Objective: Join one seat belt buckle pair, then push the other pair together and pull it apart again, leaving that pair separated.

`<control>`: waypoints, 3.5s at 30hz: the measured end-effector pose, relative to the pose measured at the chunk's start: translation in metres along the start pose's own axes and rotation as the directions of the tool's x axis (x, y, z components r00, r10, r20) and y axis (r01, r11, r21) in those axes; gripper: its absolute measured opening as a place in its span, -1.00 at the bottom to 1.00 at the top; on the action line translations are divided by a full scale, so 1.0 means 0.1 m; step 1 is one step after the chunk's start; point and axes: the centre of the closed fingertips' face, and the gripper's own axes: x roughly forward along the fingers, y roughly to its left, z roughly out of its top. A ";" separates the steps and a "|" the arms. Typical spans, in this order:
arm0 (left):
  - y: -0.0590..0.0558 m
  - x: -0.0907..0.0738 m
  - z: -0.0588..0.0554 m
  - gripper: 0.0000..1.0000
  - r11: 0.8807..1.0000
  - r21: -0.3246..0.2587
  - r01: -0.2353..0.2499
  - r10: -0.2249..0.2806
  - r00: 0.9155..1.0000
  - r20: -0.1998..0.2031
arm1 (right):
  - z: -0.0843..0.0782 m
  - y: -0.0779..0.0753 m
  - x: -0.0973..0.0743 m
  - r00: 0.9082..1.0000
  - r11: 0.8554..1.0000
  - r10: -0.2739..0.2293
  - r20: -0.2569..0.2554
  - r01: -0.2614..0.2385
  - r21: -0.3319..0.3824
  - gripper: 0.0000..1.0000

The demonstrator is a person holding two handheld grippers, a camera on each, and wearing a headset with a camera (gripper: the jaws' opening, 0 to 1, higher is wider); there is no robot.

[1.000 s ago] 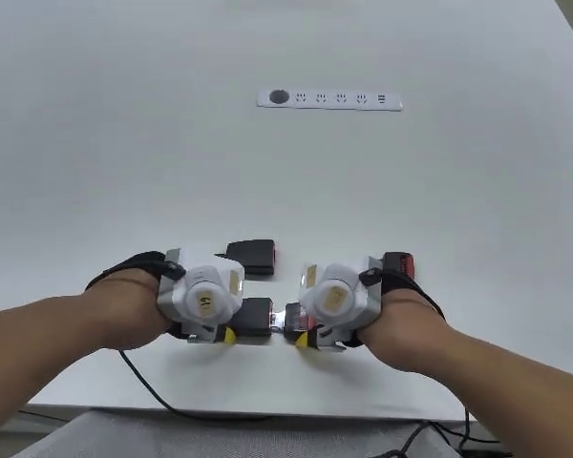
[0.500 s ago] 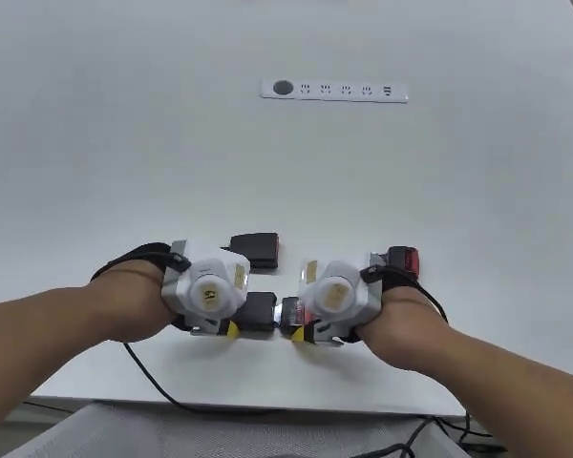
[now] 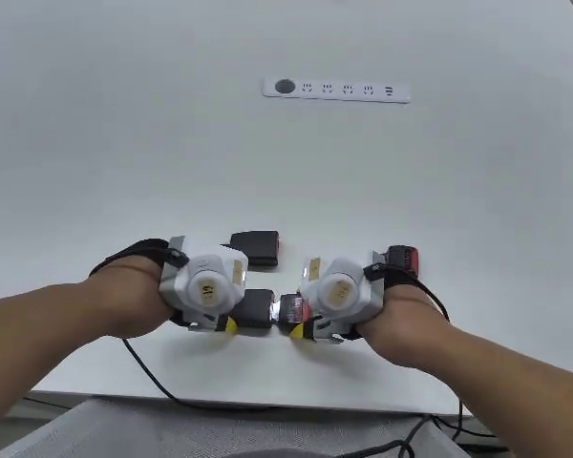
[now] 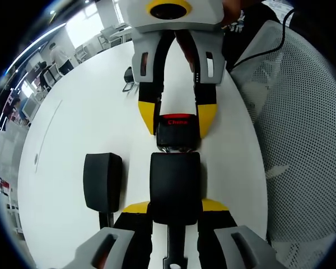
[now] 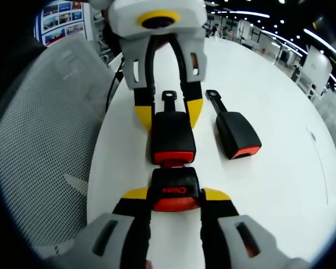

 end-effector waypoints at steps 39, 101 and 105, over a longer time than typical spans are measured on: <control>0.02 -0.22 0.14 -0.30 0.999 -0.035 -0.025 0.027 0.999 0.042 | 0.14 0.01 -0.16 0.993 1.000 0.011 0.115 -0.013 0.013 -0.24; 0.92 0.05 0.14 -0.35 0.999 -0.003 -0.053 0.053 0.997 0.053 | -1.10 -0.90 -0.80 0.999 0.996 -0.021 -0.033 0.024 0.082 -0.29; 0.91 0.05 0.13 -0.35 0.999 -0.004 -0.053 0.053 0.998 0.046 | -0.97 -0.87 -0.72 0.999 0.998 -0.037 -0.038 0.039 0.053 -0.29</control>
